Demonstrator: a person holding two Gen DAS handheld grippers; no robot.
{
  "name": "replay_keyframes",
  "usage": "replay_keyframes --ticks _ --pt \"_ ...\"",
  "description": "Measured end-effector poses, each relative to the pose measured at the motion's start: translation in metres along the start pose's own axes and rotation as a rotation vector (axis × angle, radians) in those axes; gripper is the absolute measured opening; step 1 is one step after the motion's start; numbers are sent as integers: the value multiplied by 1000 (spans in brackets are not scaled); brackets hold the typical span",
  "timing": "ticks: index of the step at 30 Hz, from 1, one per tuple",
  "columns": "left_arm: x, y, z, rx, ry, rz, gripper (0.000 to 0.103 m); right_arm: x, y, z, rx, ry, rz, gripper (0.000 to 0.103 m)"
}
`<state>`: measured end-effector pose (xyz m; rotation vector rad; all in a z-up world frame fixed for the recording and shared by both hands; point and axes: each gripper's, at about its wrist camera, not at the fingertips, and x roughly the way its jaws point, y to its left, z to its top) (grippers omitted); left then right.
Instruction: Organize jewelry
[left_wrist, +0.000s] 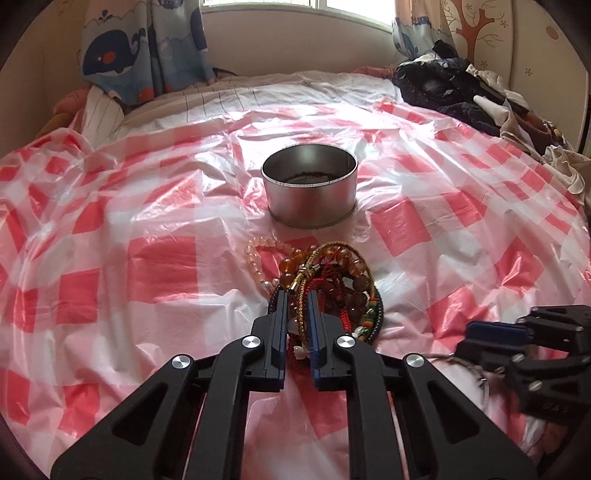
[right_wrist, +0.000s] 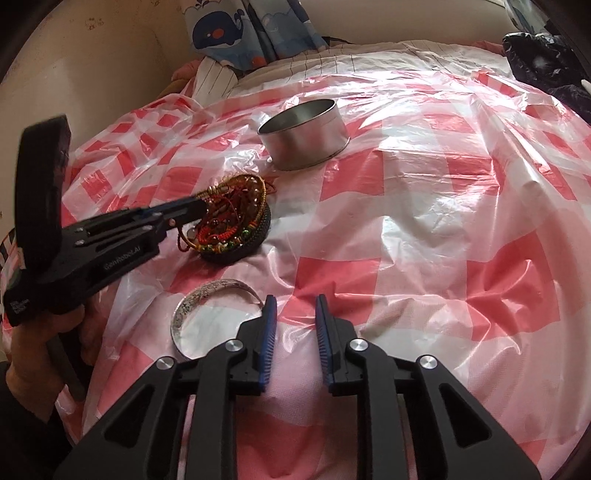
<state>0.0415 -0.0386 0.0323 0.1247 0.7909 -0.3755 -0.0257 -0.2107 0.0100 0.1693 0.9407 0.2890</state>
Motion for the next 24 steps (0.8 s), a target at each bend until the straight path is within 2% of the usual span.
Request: replay_keyframes --ticks 3,5,6,8,9,10,12,13,15,18,20,21,22,23,24 --pt "-15 7 -1 -21 -8 -13 9 -1 2 0 -5 -9 8 30" --pt "-18 20 -5 -67 26 -47 10 -5 -3 0 37 -30 71 45" --pt "-16 24 -6 -85 40 -55 10 -6 -3 0 45 -34 90 47" --pt "-12 35 -12 -132 77 -78 16 -5 4 -1 16 -25 74 50" --pt "-12 40 -14 -152 77 -81 27 -3 8 -2 -7 -16 53 50" --pt "-13 42 -15 -166 68 -68 45 -1 13 -3 -32 -10 33 50" --pt "-16 44 -15 -181 39 -54 63 1 19 -5 -69 -9 15 50" --pt "-16 44 -15 -185 26 -55 71 0 20 -5 -75 -11 16 50" --pt "-15 44 -13 -187 0 -54 77 -3 16 -5 -48 -24 47 50" --pt "-9 43 -5 -188 -30 -65 77 -7 13 -4 -18 -46 125 50" --pt "-3 38 -1 -162 -43 -68 75 -4 20 -4 -56 -33 105 52" --pt "0 35 0 -138 -39 -71 66 -1 25 -5 -83 -24 89 52" --pt "6 31 1 -109 -13 -69 49 0 30 -7 -109 -16 72 52" --pt "11 26 1 -81 13 -60 38 2 33 -8 -129 -11 61 48" --pt "15 22 0 -52 41 -51 14 2 35 -8 -141 -8 66 44"
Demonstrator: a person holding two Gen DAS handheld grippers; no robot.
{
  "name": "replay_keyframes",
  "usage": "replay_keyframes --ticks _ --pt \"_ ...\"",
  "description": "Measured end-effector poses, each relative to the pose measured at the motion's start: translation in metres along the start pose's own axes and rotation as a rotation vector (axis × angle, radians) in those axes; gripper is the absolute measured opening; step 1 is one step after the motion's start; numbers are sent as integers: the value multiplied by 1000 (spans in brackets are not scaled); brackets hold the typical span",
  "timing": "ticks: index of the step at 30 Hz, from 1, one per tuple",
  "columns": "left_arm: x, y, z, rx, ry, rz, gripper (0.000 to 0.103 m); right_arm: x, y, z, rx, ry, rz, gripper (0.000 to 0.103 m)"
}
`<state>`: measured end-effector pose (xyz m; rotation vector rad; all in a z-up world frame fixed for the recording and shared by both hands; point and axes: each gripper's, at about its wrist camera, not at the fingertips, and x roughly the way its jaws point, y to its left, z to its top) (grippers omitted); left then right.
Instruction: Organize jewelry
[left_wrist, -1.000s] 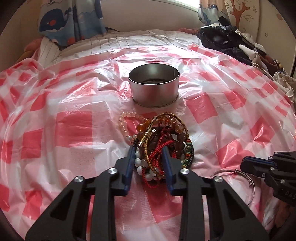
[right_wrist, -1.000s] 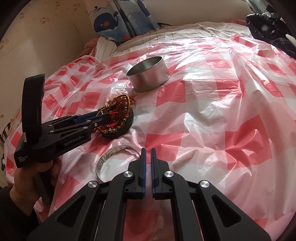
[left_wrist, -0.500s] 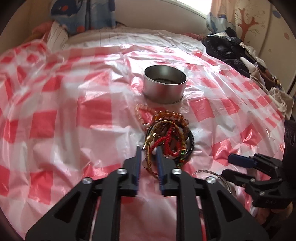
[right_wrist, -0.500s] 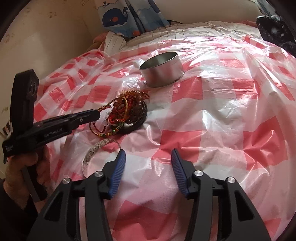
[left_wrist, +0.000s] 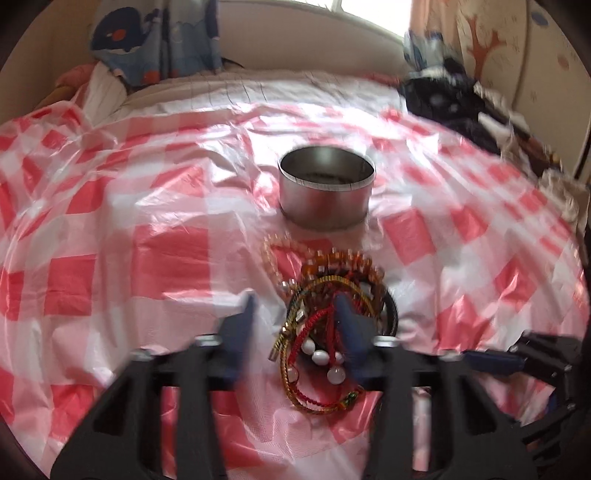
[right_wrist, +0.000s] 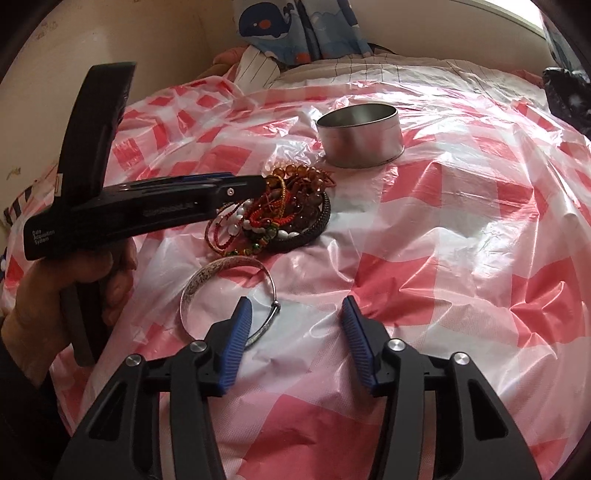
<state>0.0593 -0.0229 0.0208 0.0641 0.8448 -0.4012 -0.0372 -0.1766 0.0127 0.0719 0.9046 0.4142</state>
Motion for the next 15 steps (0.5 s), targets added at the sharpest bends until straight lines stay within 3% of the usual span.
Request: replay_keyframes --ticks 2,5,10,15 --pt "-3 -4 -1 20 -1 3 7 1 2 -1 -11 9 20 17" --pt "-20 0 0 -10 -43 -36 0 -1 2 -2 -13 -3 12 9" --pt "-63 24 -3 -136 -127 -175 0 -8 1 -2 -6 -46 -40 4" --pt "-67 49 -13 -223 -101 -166 0 -14 -6 -1 16 -65 -81 3"
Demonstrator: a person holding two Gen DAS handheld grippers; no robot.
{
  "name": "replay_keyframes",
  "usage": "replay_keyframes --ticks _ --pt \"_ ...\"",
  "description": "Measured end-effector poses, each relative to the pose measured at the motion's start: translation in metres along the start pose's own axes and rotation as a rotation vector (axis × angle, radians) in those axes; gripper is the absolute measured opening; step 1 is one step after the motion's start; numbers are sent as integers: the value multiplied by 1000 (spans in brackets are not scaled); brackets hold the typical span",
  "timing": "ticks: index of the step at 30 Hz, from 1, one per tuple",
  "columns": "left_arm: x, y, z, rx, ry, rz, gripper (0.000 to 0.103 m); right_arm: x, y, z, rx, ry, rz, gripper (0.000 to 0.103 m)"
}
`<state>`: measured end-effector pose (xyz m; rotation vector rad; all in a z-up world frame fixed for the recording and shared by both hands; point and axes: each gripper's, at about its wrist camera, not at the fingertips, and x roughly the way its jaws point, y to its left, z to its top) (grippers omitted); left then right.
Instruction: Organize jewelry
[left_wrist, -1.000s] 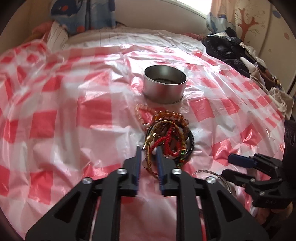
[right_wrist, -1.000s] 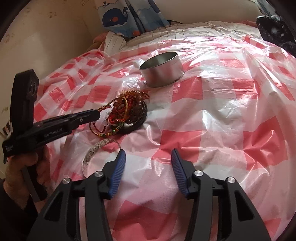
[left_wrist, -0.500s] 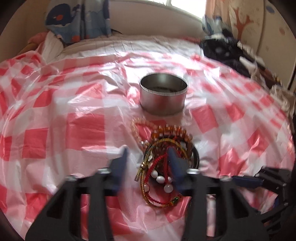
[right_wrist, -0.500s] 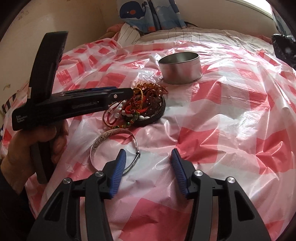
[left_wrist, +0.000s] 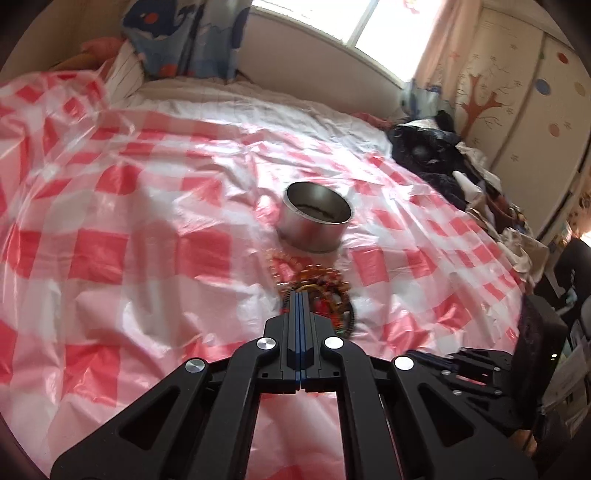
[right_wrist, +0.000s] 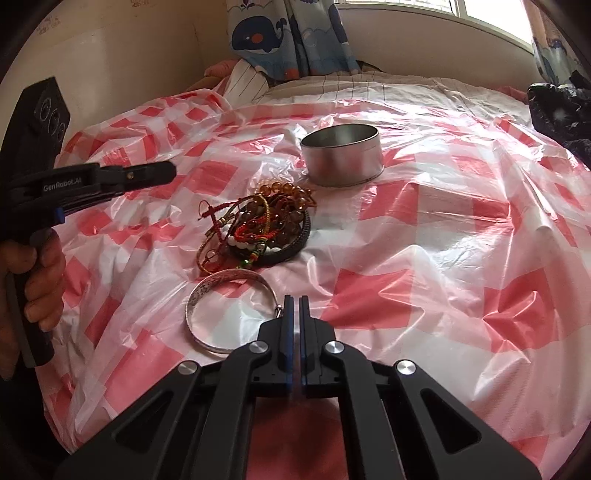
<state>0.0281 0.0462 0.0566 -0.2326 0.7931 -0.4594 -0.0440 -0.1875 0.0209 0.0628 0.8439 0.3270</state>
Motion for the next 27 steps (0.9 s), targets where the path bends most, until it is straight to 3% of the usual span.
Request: replay_keyframes --ticks 3,4,5,9,10,12,14,15,16,20,23,27 --pt "12 4 -1 -12 21 14 1 -1 -6 0 38 -6 42 6" --pt "15 0 -3 8 31 17 4 -2 -7 0 54 -10 63 27" --pt "17 -5 -5 35 43 17 6 -3 -8 1 65 -16 67 55" --pt "18 -24 -11 119 39 24 50 -5 -7 2 74 -27 104 59" --pt "19 -27 -12 135 36 38 57 -2 -5 1 67 -13 104 59" --pt "27 -31 -14 169 42 86 61 4 0 0 38 15 100 59" --pt "38 -36 -16 206 55 120 58 10 9 -2 -11 38 69 57" --pt "43 -39 -17 221 65 125 26 11 11 -2 -24 41 68 49" --pt "48 -40 -17 227 89 122 2 13 11 -3 -23 57 90 20" --pt "30 -42 -14 204 47 43 1 11 9 -4 -18 46 89 6" --pt "6 -34 -7 144 -27 -31 1 7 8 -4 -10 24 80 5" --pt "-8 -21 1 78 -74 -74 1 0 9 -2 -29 -14 30 3"
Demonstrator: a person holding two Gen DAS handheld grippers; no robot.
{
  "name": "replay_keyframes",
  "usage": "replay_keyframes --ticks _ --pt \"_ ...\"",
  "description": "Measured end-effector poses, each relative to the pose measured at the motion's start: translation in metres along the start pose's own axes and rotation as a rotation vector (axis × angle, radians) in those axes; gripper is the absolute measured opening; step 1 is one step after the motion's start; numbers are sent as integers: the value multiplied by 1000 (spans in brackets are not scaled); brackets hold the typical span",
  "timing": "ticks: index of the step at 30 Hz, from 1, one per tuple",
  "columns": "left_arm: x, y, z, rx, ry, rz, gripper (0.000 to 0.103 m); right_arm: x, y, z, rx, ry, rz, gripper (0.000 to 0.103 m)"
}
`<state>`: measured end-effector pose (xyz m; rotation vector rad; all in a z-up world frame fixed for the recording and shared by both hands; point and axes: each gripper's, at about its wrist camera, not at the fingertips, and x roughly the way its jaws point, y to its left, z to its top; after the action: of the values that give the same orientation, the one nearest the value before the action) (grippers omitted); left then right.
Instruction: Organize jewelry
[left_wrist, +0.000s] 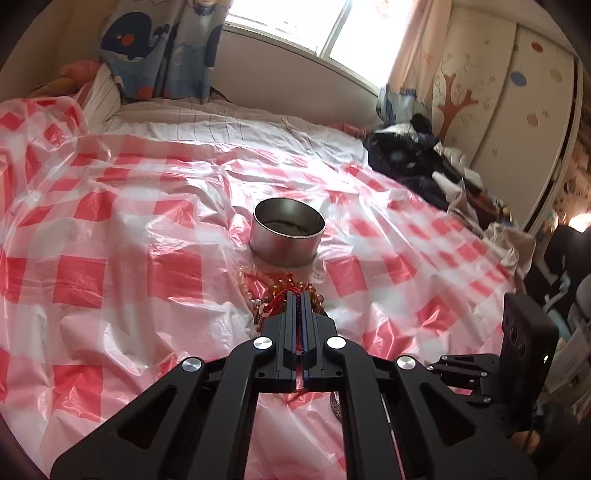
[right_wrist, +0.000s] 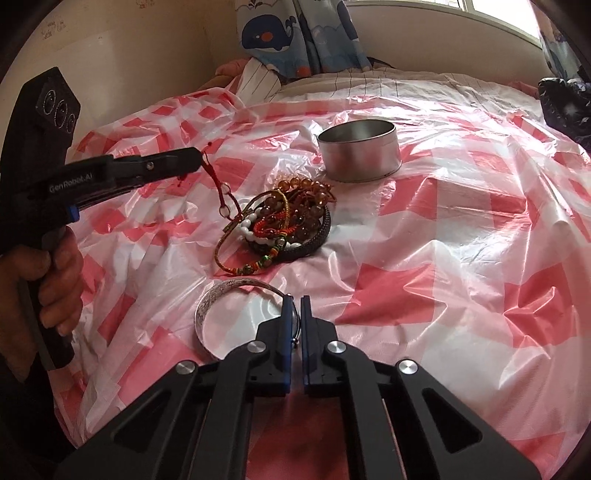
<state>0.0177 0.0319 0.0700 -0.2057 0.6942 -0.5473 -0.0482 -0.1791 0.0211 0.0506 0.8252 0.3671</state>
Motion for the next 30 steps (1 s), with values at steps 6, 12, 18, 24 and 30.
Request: replay_keyframes --ticks 6,12,18,24,30 --pt "4 0 -2 -4 11 2 2 -11 -5 3 7 -49 -39 1" --pt "5 3 -2 -10 11 10 1 -22 -17 6 58 -91 -9 1" --pt "5 3 -1 -9 10 8 2 -17 -17 7 73 -62 29 1" --pt "5 3 2 -11 9 -3 2 10 -8 2 52 53 58 38" --pt "5 1 2 -8 8 -6 2 16 3 1 0 66 48 25"
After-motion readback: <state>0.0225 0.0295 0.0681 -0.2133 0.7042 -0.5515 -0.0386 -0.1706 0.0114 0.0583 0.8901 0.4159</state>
